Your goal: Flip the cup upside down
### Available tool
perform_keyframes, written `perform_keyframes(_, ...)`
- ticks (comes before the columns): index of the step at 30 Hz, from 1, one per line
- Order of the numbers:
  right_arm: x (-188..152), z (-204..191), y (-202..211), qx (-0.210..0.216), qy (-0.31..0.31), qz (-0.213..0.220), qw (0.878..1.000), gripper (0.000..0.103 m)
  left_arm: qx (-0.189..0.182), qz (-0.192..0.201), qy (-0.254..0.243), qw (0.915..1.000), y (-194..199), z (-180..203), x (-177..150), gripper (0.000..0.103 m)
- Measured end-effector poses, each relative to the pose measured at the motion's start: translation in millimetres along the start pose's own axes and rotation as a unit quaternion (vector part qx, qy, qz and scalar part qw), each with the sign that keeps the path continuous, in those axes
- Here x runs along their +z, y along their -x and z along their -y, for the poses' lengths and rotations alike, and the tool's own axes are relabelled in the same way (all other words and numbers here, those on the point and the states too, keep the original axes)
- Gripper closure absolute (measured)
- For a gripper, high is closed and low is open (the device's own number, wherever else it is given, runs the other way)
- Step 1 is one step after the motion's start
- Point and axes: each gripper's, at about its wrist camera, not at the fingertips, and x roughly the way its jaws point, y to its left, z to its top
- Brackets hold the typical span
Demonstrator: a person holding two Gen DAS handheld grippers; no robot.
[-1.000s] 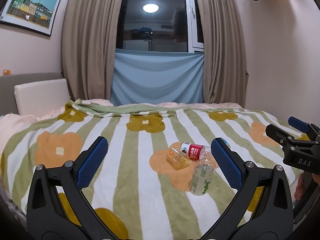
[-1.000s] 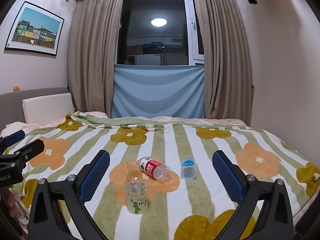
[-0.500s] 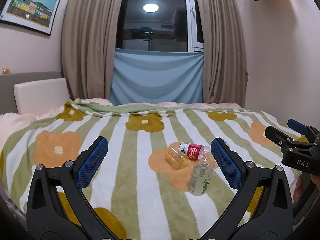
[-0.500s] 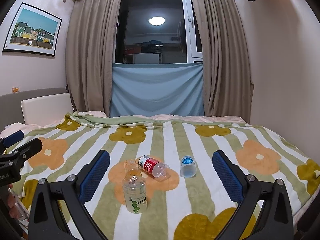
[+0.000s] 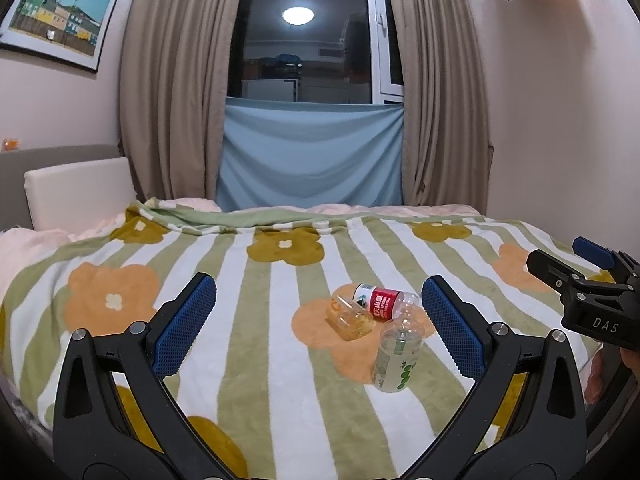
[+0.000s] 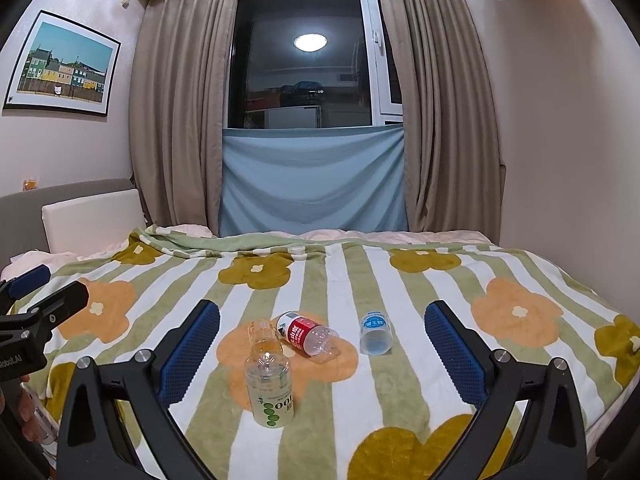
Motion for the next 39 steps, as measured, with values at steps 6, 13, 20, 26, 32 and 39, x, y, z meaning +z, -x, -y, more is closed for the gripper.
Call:
perform_keyframes(6,0.3,1.0,-0.4,0.001,-0.001,-0.001,1.000,0.001,0.001,0.001,-0.001,1.0000,1.3,0.1,-0.6,0.000)
perform_keyframes(13,-2.9,-0.5,1.4,0.002,0.000,0.000,1.000,0.001,0.001,0.001,-0.001,1.0000,2.0,0.2,-1.0,0.000)
perform_keyframes(20,-3.9,-1.5,1.4,0.001,-0.002,0.000,1.000,0.001,0.002,0.001,-0.001,1.0000,2.5,-1.2,-1.4,0.000)
perform_keyframes(26,-4.0,-1.9,0.3,0.001,-0.002,0.000,1.000,0.001,0.000,0.005,-0.003,1.0000,3.7,-1.4,-1.5,0.000)
perform_keyframes(32,-4.0,-2.2,-1.3,0.002,-0.003,0.000,1.000,0.001,0.002,0.022,-0.011,0.9997,8.2,-2.5,-1.5,0.000)
perform_keyframes(39,-4.7,-3.5,-1.2,0.001,-0.004,-0.001,1.000,0.001,-0.004,0.026,-0.016,0.9995,9.3,0.1,-0.5,0.000)
